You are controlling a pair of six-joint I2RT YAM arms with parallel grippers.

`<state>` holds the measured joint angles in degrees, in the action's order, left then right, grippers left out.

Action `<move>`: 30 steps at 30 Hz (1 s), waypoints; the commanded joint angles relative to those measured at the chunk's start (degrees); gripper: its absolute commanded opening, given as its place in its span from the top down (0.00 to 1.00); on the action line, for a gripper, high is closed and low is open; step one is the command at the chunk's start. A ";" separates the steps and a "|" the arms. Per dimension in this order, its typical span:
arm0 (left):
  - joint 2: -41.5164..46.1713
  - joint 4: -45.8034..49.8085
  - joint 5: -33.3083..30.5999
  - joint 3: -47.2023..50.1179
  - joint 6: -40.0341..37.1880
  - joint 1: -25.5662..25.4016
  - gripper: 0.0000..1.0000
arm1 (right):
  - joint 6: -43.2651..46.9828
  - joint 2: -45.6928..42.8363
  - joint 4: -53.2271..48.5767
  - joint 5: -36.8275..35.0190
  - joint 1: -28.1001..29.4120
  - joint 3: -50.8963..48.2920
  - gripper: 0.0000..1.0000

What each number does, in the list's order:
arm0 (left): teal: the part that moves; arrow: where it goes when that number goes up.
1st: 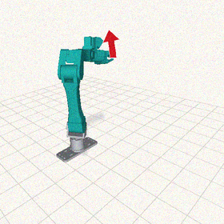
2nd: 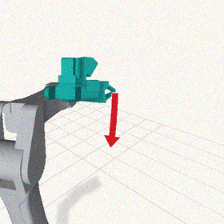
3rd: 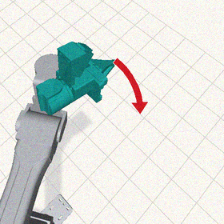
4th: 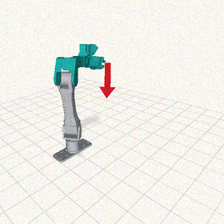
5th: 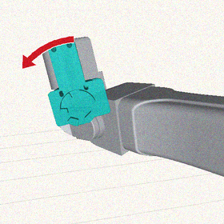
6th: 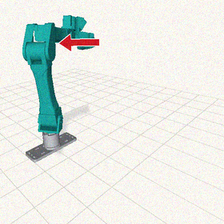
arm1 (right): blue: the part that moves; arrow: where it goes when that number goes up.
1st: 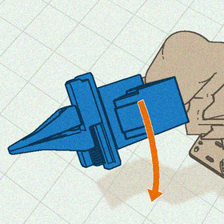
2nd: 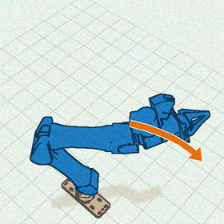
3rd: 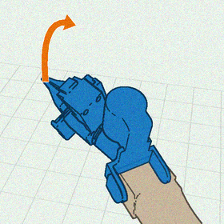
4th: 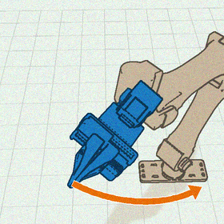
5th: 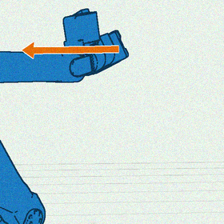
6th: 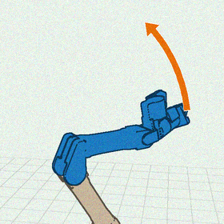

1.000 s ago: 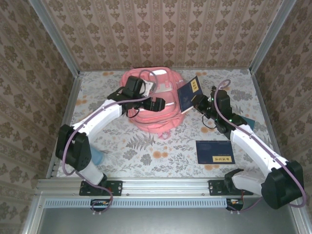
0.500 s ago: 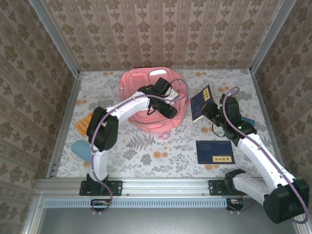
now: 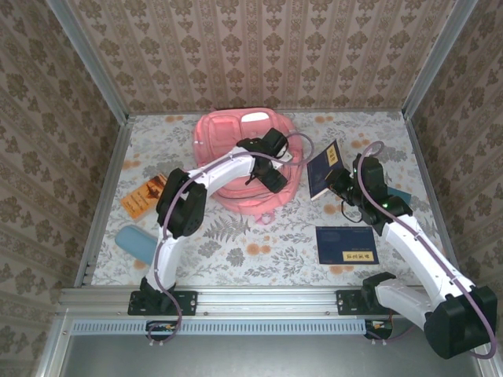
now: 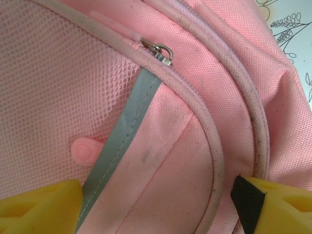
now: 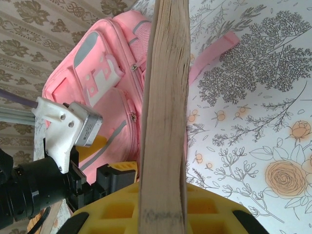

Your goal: Pack the student bag

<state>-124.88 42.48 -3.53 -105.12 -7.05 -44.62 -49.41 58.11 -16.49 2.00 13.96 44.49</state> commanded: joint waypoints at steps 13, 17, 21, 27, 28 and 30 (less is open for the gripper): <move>-1.97 1.92 -5.81 -4.17 -3.05 -0.96 0.62 | -0.41 0.46 2.41 0.48 -0.51 -0.02 0.93; 1.83 0.06 -6.14 -2.77 -3.27 -1.12 0.82 | -0.58 -1.11 1.23 -0.09 -0.46 0.16 0.93; 7.99 -2.33 -5.52 -0.14 -4.14 -1.40 0.91 | -0.86 -3.09 -0.51 -0.23 -0.51 0.75 0.93; 15.68 -8.15 -8.38 3.23 -3.17 -1.32 0.97 | -1.02 -5.73 -3.19 1.26 -0.46 1.82 0.93; 16.58 -9.27 -9.40 3.27 -2.64 -1.29 0.97 | -1.04 -6.15 -3.53 1.72 -0.46 1.99 0.93; 17.74 -11.98 -11.65 3.31 -1.57 -1.21 0.98 | -1.45 -6.87 -4.05 2.83 -0.37 2.11 0.92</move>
<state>-111.24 37.52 -10.92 -101.80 -10.46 -45.93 -49.87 53.17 -19.59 2.83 13.76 44.53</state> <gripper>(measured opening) 0.076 0.131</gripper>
